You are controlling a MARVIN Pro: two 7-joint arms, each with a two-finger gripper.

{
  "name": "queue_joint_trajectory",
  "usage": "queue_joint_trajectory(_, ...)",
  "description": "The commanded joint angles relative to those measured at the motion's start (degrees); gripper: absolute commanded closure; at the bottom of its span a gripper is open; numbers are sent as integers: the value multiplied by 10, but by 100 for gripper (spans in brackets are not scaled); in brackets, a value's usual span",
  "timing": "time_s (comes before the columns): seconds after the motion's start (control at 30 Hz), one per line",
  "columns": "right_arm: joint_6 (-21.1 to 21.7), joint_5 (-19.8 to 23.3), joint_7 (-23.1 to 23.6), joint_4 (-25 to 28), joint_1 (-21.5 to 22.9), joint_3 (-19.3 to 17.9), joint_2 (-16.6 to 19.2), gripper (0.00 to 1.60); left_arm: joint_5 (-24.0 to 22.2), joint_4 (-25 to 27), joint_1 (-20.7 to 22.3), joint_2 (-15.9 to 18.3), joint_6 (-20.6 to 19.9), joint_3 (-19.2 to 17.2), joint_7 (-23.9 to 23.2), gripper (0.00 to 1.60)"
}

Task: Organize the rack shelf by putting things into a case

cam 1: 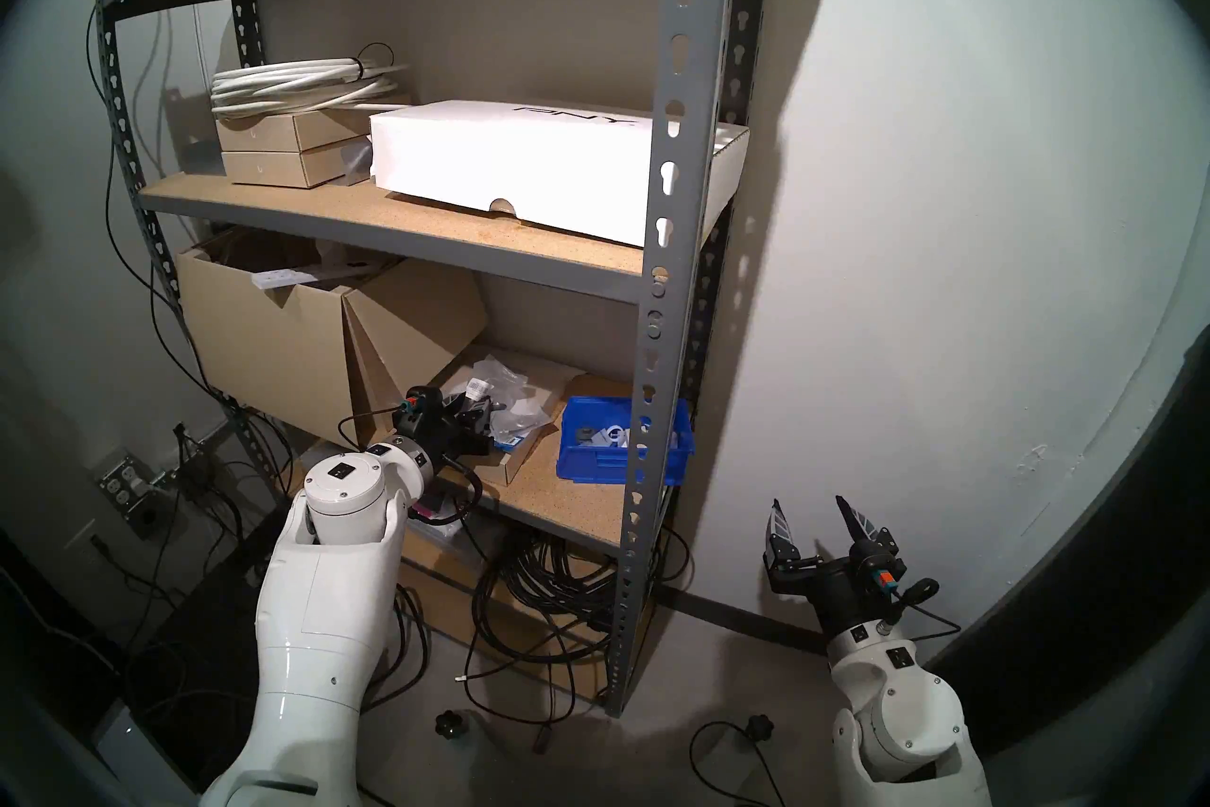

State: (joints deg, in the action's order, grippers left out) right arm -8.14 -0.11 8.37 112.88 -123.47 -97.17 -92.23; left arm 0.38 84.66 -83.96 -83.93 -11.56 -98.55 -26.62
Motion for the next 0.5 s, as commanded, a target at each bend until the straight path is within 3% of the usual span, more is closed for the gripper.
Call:
queue_joint_trajectory(0.0, -2, 0, 0, 12, 1, 0, 0, 0, 1, 11, 6, -2, 11, -5, 10, 104)
queue_joint_trajectory(0.2, -2, 0, 0, 12, 1, 0, 0, 0, -7, 32, -1, -1, 9, -9, 8, 121)
queue_joint_trajectory(0.3, -2, 0, 0, 12, 1, 0, 0, 0, -13, 47, -10, -4, 10, -12, 6, 155)
queue_joint_trajectory(0.47, -2, 0, 0, 12, 1, 0, 0, 0, -23, 61, -18, -9, 10, -15, 1, 160)
